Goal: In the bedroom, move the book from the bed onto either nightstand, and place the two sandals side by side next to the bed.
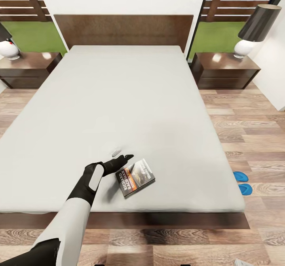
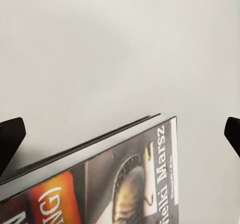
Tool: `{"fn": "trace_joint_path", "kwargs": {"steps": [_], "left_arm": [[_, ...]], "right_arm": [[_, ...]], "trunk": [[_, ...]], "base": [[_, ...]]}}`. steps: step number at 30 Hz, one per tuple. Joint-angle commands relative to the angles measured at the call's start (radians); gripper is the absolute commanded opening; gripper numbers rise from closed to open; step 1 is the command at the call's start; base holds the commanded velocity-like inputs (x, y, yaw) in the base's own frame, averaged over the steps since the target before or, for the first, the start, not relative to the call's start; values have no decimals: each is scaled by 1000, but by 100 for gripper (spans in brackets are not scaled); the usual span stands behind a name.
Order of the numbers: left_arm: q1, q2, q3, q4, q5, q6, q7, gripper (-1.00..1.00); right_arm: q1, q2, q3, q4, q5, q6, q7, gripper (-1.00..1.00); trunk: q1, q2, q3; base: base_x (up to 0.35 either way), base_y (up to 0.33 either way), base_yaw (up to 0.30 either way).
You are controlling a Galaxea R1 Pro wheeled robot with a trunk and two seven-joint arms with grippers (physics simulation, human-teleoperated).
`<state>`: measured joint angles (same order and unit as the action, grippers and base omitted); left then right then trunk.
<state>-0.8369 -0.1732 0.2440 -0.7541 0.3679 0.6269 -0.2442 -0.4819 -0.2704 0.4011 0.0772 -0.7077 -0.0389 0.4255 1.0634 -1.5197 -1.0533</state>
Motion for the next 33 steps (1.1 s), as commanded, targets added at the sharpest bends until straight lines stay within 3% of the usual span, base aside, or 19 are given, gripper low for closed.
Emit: {"fn": "trace_joint_path", "kwargs": {"steps": [1,4,20,25,33], "left_arm": [[-1,-1,6,-1,2,8,-3,100],[-1,-1,6,-1,3,8,-3,100],[-1,-1,6,-1,3,8,-3,100],[-1,-1,6,-1,3,8,-3,100],[-1,-1,6,-1,3,8,-4,100]], "right_arm": [[-1,0,8,4,-9,-4,7,100],[-1,0,8,4,-9,-4,7,100],[-1,0,8,4,-9,-4,7,100],[-1,0,8,4,-9,-4,7,100],[-1,0,8,4,-9,-4,7,100]], "trunk": [[4,-7,-4],[15,-28,-13],[15,-28,-13],[34,-63,-29],[34,-63,-29]], "base": [[0,0,0],[0,0,0],[0,0,0],[0,0,0],[0,0,0]]}}
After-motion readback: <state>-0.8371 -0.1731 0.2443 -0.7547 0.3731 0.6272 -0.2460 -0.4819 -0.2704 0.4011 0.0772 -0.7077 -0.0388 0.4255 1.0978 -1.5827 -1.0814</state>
